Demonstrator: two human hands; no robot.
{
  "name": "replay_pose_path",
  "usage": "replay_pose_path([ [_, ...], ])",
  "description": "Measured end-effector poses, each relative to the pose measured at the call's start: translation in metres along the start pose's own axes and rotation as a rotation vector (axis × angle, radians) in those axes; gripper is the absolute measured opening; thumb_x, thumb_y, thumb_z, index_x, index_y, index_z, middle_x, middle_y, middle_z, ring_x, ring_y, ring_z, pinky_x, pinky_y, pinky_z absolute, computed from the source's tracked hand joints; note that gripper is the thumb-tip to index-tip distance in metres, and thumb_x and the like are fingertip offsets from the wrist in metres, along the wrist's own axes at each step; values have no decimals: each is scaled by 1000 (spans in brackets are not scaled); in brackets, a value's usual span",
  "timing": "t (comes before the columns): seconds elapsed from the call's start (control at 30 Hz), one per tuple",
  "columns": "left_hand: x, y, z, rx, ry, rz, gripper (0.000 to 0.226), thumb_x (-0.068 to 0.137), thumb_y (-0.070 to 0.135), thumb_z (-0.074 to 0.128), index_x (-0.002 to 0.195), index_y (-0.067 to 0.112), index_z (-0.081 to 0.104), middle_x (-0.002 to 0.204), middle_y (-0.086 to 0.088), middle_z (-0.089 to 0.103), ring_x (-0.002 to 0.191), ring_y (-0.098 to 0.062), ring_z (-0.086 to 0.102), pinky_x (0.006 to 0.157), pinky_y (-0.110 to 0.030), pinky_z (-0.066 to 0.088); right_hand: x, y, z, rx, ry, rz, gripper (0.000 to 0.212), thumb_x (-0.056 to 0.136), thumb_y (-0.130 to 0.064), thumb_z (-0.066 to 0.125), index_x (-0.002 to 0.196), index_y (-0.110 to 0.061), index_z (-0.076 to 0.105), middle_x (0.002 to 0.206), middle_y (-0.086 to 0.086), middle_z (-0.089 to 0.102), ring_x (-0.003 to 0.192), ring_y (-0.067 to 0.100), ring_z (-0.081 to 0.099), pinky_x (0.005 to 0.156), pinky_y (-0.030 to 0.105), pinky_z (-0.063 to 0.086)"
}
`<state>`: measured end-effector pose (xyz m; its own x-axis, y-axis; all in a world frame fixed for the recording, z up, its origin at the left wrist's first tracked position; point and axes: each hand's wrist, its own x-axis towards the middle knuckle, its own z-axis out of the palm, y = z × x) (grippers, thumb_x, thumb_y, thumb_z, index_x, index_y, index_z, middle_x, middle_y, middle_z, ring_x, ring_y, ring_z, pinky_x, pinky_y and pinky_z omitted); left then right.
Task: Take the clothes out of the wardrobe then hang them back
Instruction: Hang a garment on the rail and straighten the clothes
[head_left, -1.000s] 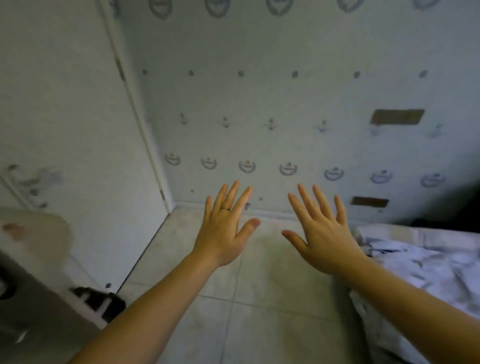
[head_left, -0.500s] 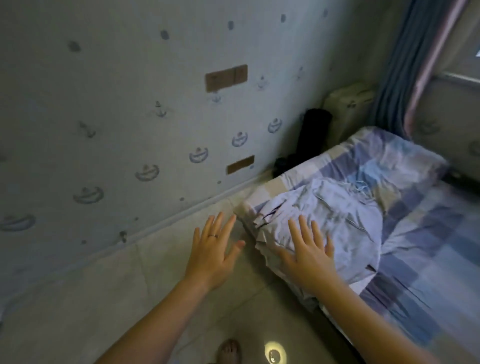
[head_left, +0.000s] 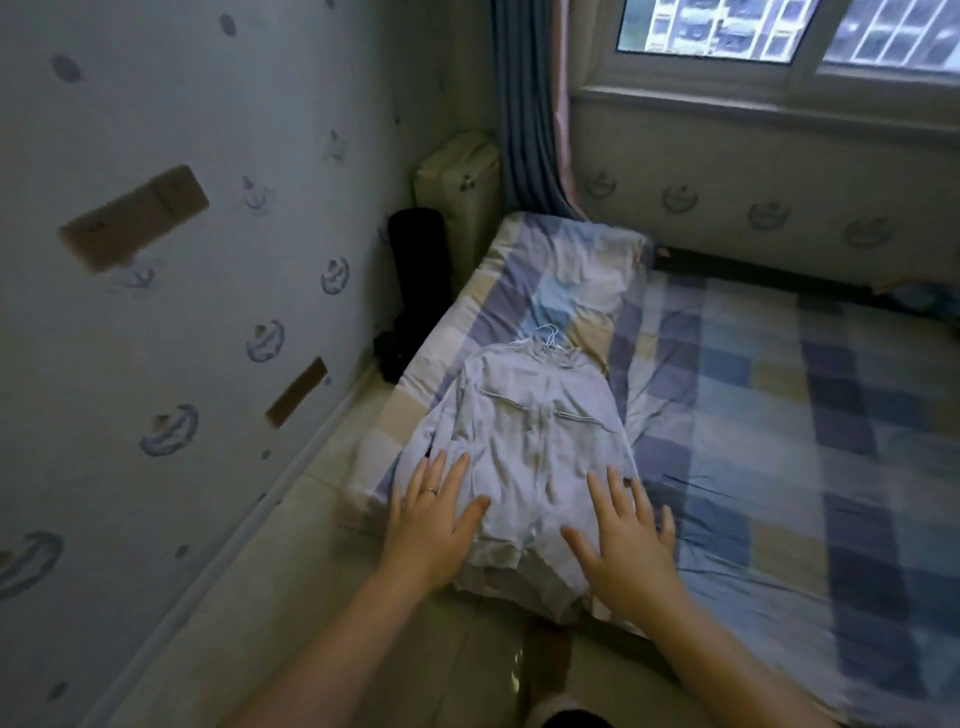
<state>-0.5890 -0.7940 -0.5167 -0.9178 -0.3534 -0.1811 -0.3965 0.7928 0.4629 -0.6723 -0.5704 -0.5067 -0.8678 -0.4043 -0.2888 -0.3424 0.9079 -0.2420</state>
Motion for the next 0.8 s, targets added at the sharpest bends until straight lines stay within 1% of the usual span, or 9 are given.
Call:
replay_pose_path([
  [0.07, 35, 10, -2, 7, -33, 20, 84, 81, 81, 0, 155, 43, 4, 166, 11, -3, 151, -11, -10, 121, -43, -5, 27, 5, -5, 25, 6, 28, 74, 96, -65, 20, 155, -31, -9, 162, -4, -20, 149, 22, -19, 120, 53, -6],
  [0.13, 72, 20, -5, 9, -49, 32, 68, 94, 68, 17, 155, 41, 6, 166, 9, -1, 152, -12, -9, 122, -43, -4, 58, 11, -12, 56, 8, 47, 74, 96, -66, 19, 155, -31, -9, 162, -4, -20, 148, 23, -20, 120, 53, -6],
  [0.2, 107, 29, -9, -7, -46, 32, 63, 99, 60, 25, 156, 39, 9, 166, 7, 3, 152, -14, -6, 122, -45, -2, 91, 16, -23, 67, 2, 60, 74, 96, -66, 20, 155, -31, -8, 162, -4, -20, 148, 23, -20, 119, 53, -6],
  [0.27, 140, 36, -11, -43, -42, 19, 62, 100, 58, 29, 156, 39, 12, 166, 7, 6, 152, -14, -2, 122, -45, 1, 123, 23, -36, 77, 1, 70, 74, 97, -65, 21, 155, -30, -7, 162, -5, -19, 149, 23, -18, 118, 53, -7],
  [0.47, 239, 45, -2, -55, -93, -16, 62, 99, 60, 28, 155, 39, 14, 166, 8, 6, 152, -12, -3, 122, -43, 3, 211, 42, -65, 99, -32, 96, 73, 97, -65, 23, 155, -32, -5, 163, -7, -16, 149, 21, -17, 119, 53, -6],
  [0.6, 292, 44, 5, -38, -143, -6, 61, 100, 58, 30, 155, 39, 15, 165, 7, 8, 152, -13, -1, 122, -41, 4, 263, 49, -69, 90, -81, 128, 73, 97, -64, 22, 155, -32, -6, 163, -8, -16, 149, 21, -17, 119, 54, -4],
  [0.67, 321, 37, 12, -27, -186, 5, 64, 98, 63, 28, 155, 39, 15, 165, 6, 10, 152, -14, 0, 122, -41, 5, 290, 50, -64, 85, -102, 153, 73, 97, -64, 22, 155, -32, -8, 163, -8, -16, 149, 20, -17, 119, 54, -4],
  [0.73, 354, 24, 25, -28, -226, 6, 76, 89, 75, 18, 155, 40, 16, 165, 6, 11, 152, -16, 2, 122, -42, 7, 319, 49, -53, 87, -126, 179, 72, 97, -64, 22, 155, -32, -8, 163, -8, -16, 149, 20, -17, 119, 54, -3],
  [0.8, 388, 7, 42, -23, -273, 5, 85, 79, 78, 8, 155, 40, 16, 165, 6, 11, 152, -15, 1, 122, -43, 8, 347, 49, -36, 98, -148, 218, 72, 97, -63, 22, 155, -32, -7, 163, -9, -15, 149, 19, -16, 119, 53, -3],
])
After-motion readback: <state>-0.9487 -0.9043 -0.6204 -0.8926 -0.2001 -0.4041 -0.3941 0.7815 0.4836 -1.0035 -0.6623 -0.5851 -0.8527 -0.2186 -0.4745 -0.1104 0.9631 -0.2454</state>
